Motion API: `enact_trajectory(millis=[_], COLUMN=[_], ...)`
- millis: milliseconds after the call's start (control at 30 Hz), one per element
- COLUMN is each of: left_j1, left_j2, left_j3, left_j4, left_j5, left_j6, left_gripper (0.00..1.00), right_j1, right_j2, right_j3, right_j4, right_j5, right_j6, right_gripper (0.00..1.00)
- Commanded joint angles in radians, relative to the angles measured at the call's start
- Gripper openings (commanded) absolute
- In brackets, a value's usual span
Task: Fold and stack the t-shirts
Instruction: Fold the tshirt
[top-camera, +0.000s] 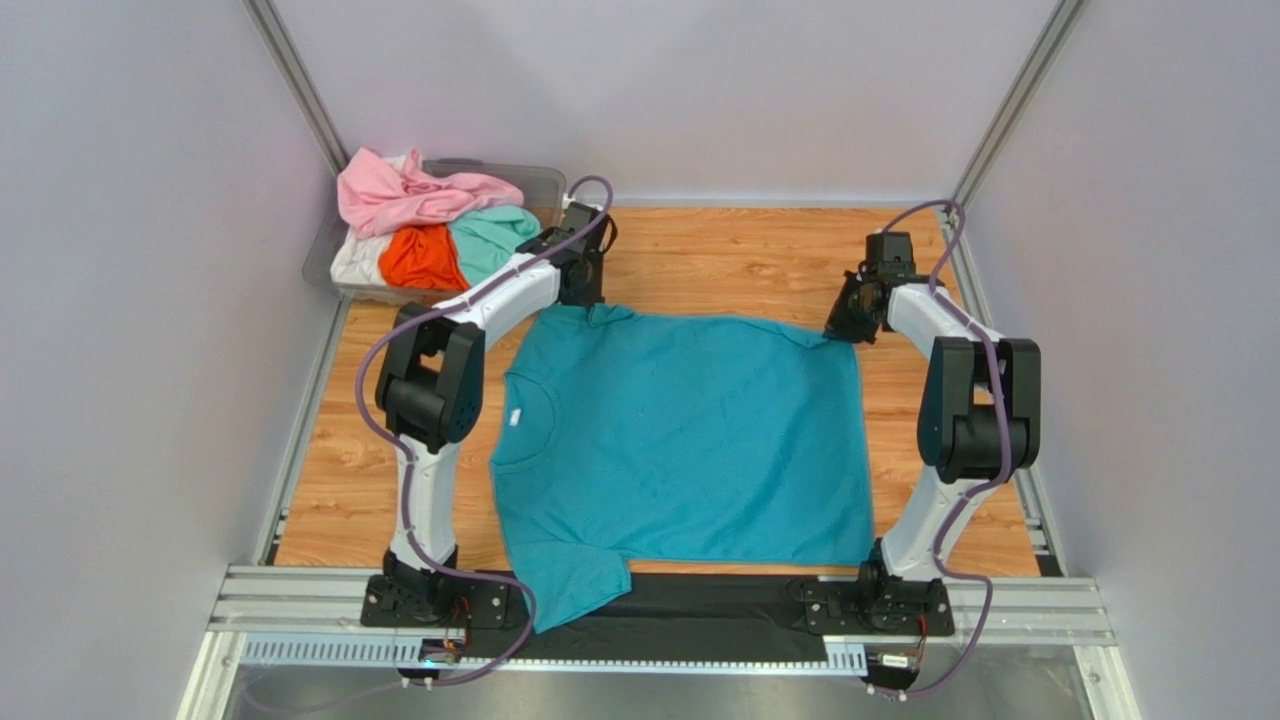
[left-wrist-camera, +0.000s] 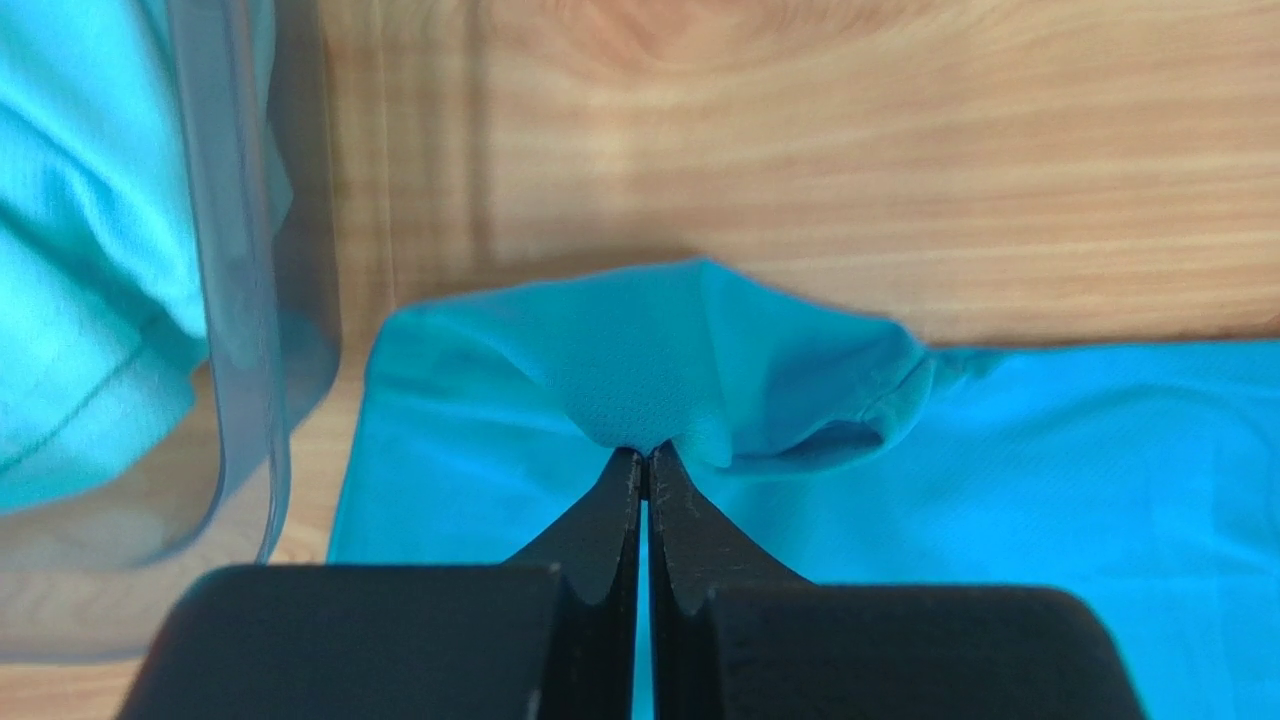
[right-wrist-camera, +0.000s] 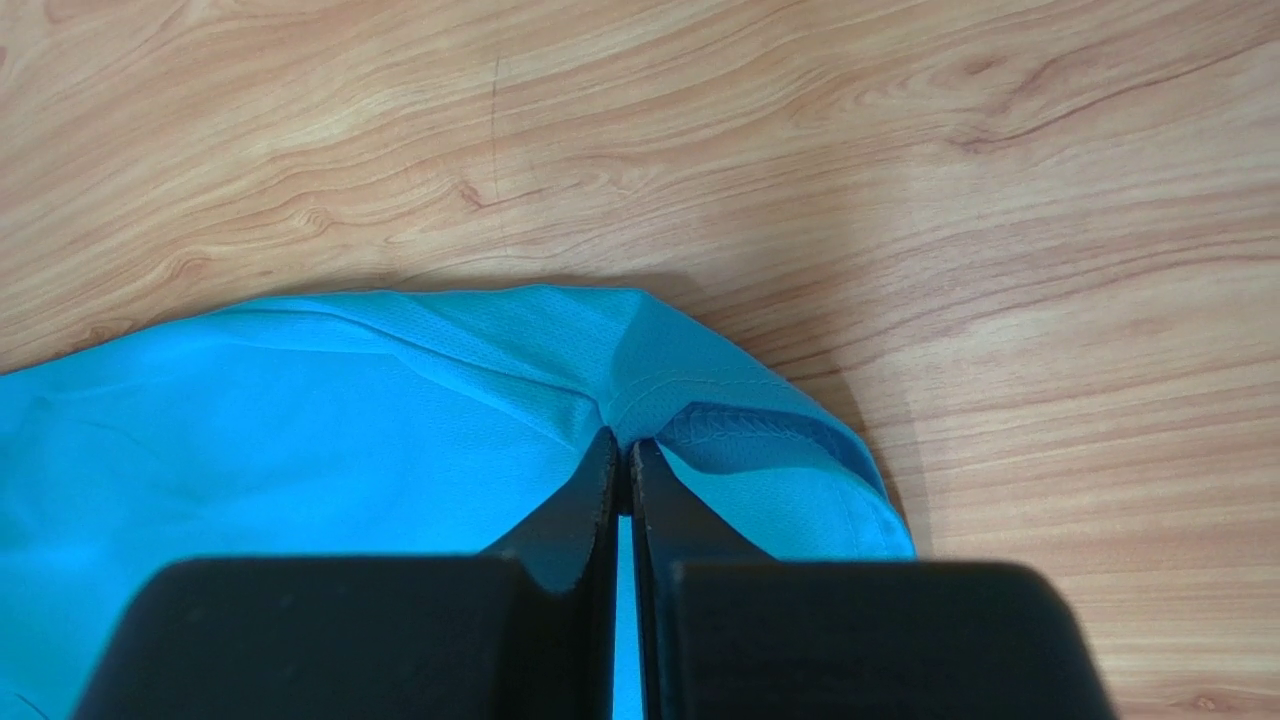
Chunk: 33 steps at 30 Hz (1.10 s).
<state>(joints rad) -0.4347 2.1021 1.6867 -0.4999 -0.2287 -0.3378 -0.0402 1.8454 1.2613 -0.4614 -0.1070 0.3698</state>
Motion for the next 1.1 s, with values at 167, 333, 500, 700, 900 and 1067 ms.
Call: enact_trajectory(millis=[167,333,500,700,900,1067], left_j1=[0.005,0.005,0.005,-0.004,-0.07,-0.13], left_j2=[-0.339,-0.503,-0.661,-0.803,-0.921,-1.011], left_j3=[-0.254,-0.436,-0.582,-0.711,-0.766,-0.791], left_j4=[0.008,0.006,-0.012,-0.015,-0.096,-0.224], left_j5=[-0.006,0.034,0.037,0.081,0.014,-0.078], left_j6=[-0.116,-0.193,-0.273,-0.36,-0.437,-0.506], left_gripper=[0.0,0.0,0.0,0.0,0.0,0.0], right_j1=[-0.01,-0.018,-0.018,-0.026,-0.027,-0.035], right_j2=[-0.124,-0.187,-0.224,-0.244,-0.271,-0.276], right_j3=[0.035,0.02,0.021,0.027,0.029,0.032], right_j4=[-0.157,-0.2,-0.252,-0.298,-0.327,-0.339], right_j5=[-0.022,-0.037,-0.028,-0.025,-0.007,0.0], right_j6=[-0.031,-0.032,-0.051,-0.063,-0.088,-0.097], right_gripper=[0.0,0.0,0.0,0.0,0.0,0.0])
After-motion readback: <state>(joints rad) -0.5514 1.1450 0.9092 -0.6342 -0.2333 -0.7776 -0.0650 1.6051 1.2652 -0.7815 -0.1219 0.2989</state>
